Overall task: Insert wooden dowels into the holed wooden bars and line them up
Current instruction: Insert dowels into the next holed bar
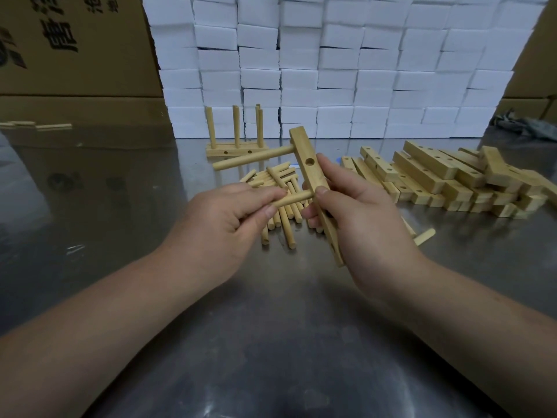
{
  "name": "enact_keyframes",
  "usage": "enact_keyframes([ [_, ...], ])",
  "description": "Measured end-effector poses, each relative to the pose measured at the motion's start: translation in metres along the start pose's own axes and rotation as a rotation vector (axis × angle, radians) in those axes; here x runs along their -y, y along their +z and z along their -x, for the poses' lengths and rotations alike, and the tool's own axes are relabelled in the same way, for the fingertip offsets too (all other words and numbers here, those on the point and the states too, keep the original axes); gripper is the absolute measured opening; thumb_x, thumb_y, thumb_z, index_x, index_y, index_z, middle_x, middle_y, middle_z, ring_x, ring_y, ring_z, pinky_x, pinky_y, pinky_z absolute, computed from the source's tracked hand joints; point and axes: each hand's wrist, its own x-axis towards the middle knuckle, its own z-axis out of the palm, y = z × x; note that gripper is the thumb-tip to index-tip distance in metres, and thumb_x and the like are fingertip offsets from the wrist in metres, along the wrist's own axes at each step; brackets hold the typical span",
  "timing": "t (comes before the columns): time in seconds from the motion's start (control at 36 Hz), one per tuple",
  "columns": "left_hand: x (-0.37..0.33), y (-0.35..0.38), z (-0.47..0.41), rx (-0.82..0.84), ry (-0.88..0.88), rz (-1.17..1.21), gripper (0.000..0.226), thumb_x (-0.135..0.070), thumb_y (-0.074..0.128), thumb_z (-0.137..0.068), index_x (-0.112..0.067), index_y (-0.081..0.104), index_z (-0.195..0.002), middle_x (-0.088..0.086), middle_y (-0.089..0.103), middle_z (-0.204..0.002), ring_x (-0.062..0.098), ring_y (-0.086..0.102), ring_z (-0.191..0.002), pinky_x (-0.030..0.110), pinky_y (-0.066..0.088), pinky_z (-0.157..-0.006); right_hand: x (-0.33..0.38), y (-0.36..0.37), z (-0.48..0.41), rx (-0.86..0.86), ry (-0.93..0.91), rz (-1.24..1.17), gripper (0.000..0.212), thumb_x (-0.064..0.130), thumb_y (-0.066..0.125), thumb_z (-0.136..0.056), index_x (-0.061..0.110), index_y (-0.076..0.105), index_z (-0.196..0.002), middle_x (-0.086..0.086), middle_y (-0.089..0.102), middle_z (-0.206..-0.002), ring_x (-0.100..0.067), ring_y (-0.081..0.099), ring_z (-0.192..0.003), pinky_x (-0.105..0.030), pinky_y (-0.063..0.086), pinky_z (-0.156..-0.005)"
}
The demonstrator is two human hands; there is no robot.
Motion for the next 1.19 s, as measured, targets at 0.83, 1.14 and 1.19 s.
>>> enact_keyframes([
  [0.83, -0.004, 0.001, -0.008, 0.015, -0.443, 0.310, 0.022, -0.032, 0.049, -0.090, -0.039, 0.067, -0.080, -0.015, 0.063, -0.059, -0.002, 0.045, -0.044, 0.008, 0.036, -0.044, -0.001, 0.002, -0.003, -0.033, -0.051, 0.024, 0.043, 0.008, 0.048, -0.094, 0.026, 0.049, -0.133, 0.011, 0.059, -0.070, -0.001, 0.057, -0.061, -0.021, 0.047, -0.061],
  [1.14, 0.039, -0.009, -0.012, 0.116, -0.672, -0.488, 0.024, -0.036, 0.049, -0.088, -0.037, 0.065, -0.107, -0.004, 0.059, -0.109, 0.021, 0.054, -0.093, 0.031, 0.043, -0.076, 0.002, -0.021, -0.027, -0.345, 0.155, -0.242, 0.042, 0.010, 0.039, -0.098, 0.014, 0.039, -0.139, -0.007, 0.065, -0.071, -0.010, 0.061, -0.051, -0.022, 0.055, -0.056],
  [1.19, 0.043, -0.007, -0.010, 0.189, -0.726, -0.507, 0.024, -0.037, 0.053, -0.087, -0.035, 0.063, -0.108, -0.002, 0.056, -0.112, 0.022, 0.053, -0.099, 0.032, 0.043, -0.082, 0.001, -0.020, -0.028, -0.350, 0.163, -0.242, 0.041, 0.009, 0.038, -0.098, 0.014, 0.040, -0.139, -0.007, 0.063, -0.076, -0.007, 0.060, -0.048, -0.021, 0.055, -0.055],
])
